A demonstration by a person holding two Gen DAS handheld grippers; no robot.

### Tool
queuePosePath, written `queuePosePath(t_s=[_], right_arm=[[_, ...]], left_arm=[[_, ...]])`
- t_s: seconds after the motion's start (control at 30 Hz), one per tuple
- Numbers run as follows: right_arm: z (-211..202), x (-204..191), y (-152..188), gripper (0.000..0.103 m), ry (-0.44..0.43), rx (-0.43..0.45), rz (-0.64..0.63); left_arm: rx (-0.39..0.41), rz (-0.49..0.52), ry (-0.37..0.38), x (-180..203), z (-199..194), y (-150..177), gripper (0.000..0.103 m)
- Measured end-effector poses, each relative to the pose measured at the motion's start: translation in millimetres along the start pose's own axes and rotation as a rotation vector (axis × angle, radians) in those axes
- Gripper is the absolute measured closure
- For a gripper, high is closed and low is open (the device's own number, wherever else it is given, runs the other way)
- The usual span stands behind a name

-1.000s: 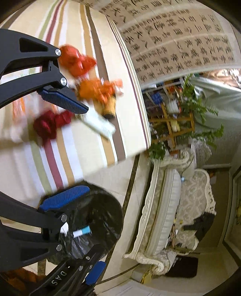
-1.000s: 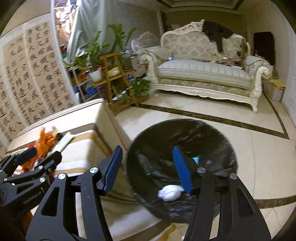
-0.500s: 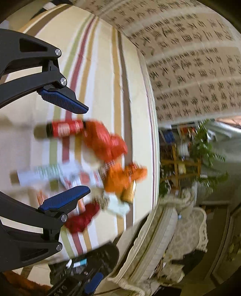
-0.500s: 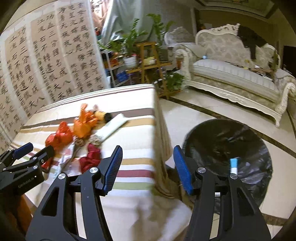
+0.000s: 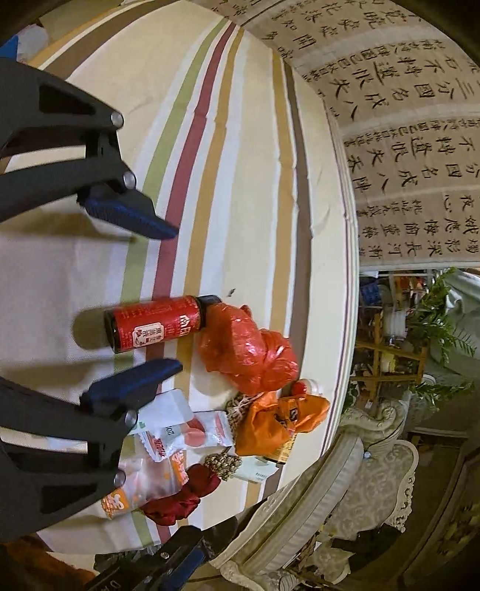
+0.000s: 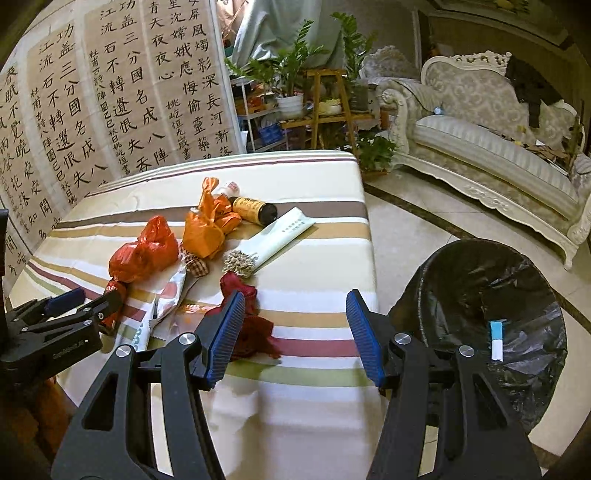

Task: Collect trash
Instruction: 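Grasp the red bottle with the left tool while the right tool grasps the red cloth, then carry bottle and red cloth over the bin and open both tools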

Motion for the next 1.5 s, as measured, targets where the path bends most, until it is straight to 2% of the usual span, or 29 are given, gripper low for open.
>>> queuePosePath(t_s=[0.17, 0.2, 0.23, 0.57, 0.8, 0.87, 1.17, 1.4, 1.5], right_arm=[[4, -8, 2, 0.047, -0.008, -0.019, -0.017], [5, -10, 2, 0.047, -0.009, -0.021, -0.02], [5, -11, 3, 0.047, -0.011, -0.024, -0.023], [11, -30, 10, 0.049, -0.033, -0.062, -0.07], [17, -34, 18, 0.076, -0.054, -0.123, -0.075], [17, -35, 20, 0.078, -0.054, -0.125, -0.082], [0, -29, 10, 0.081, -0.05, -0.059, -0.057], [-19, -1, -5, 0.081, -0.009, 0.012, -0.019], [-27, 19, -12, 0.081, 0.029, 0.047, 0.003]], left_arm=[[-0.015, 0.006, 0.03, 1, 4, 4, 0.066], [-0.016, 0.005, 0.042, 1, 5, 5, 0.076], [-0.011, 0.002, 0.051, 1, 4, 5, 0.078], [-0.004, 0.002, 0.057, -4, -2, 10, 0.078], [-0.004, -0.019, 0.05, -13, -8, 17, 0.078], [0.003, -0.02, 0.046, -15, -10, 18, 0.078], [0.065, -0.023, 0.063, -9, -29, 7, 0.078], [0.122, 0.025, 0.119, 26, -40, -14, 0.078], [0.151, 0.07, 0.157, 55, -45, -26, 0.078]])
Point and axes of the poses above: each gripper's, at about its wrist camera, not at the fingertips, and z roughly the way its jaws point, x to its right, y to its underside, the point moved 6 cm from there along z, roughly the way its jaws point, and after that the axes turned 14 degrees about z, right-handed, at the moved point
